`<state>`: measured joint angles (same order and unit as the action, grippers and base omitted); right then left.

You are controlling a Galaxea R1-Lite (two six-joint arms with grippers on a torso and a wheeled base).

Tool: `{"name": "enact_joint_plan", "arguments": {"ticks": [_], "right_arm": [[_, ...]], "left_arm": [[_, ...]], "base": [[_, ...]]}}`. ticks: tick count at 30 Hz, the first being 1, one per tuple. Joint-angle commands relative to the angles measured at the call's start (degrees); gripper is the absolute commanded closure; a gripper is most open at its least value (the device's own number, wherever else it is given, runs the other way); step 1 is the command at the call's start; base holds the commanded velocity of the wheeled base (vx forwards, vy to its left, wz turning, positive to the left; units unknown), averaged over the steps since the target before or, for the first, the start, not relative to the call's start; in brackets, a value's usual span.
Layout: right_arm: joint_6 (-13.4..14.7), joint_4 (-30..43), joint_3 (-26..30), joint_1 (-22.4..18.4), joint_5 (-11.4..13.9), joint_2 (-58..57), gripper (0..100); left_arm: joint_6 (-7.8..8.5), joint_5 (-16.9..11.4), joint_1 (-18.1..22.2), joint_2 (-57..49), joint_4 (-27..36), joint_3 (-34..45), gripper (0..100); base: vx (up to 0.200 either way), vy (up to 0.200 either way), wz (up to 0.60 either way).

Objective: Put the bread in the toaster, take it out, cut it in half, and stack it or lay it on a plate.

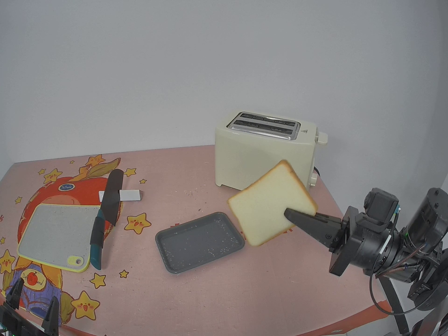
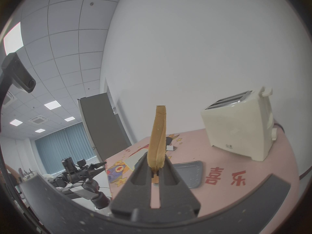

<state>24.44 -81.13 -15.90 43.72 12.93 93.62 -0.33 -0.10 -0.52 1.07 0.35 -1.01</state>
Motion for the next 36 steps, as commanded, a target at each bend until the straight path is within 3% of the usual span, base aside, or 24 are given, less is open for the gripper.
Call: {"name": "enact_joint_plan", "arguments": {"ticks": [1,10,16,21,32,36], "right_arm": [[-0.7,0.0,-0.2,-2.6,0.7,-0.1,100],[-1.0,-0.1,-0.2,-5.7,2.7,0.6,100],[-3.3,-4.6,0.1,-11.6,8.8,3.1,100],[-3.8,-7.3,0.5,-12.3,12.6,2.7,100],[-3.2,-6.7,0.9,-12.6,14.4,3.1,100],[-4.5,-5.9,0.3,-13.9,15.5,2.9,100]], "left_arm": [[-0.02,0.0,0.0,0.1,0.0,0.8,0],[-0.02,0.0,0.0,0.1,0.0,0.8,0],[-0.02,0.0,0.0,0.1,0.0,0.8,0],[-0.02,0.0,0.0,0.1,0.0,0.8,0],[-0.02,0.0,0.0,0.1,0.0,0.8,0],[-0.02,0.0,0.0,0.1,0.0,0.8,0]], "base": [[0.000,0.000,0.00],[0.000,0.000,0.00],[0.000,0.000,0.00],[0.000,0.000,0.00],[0.000,0.000,0.00],[0.000,0.000,0.00]]}}
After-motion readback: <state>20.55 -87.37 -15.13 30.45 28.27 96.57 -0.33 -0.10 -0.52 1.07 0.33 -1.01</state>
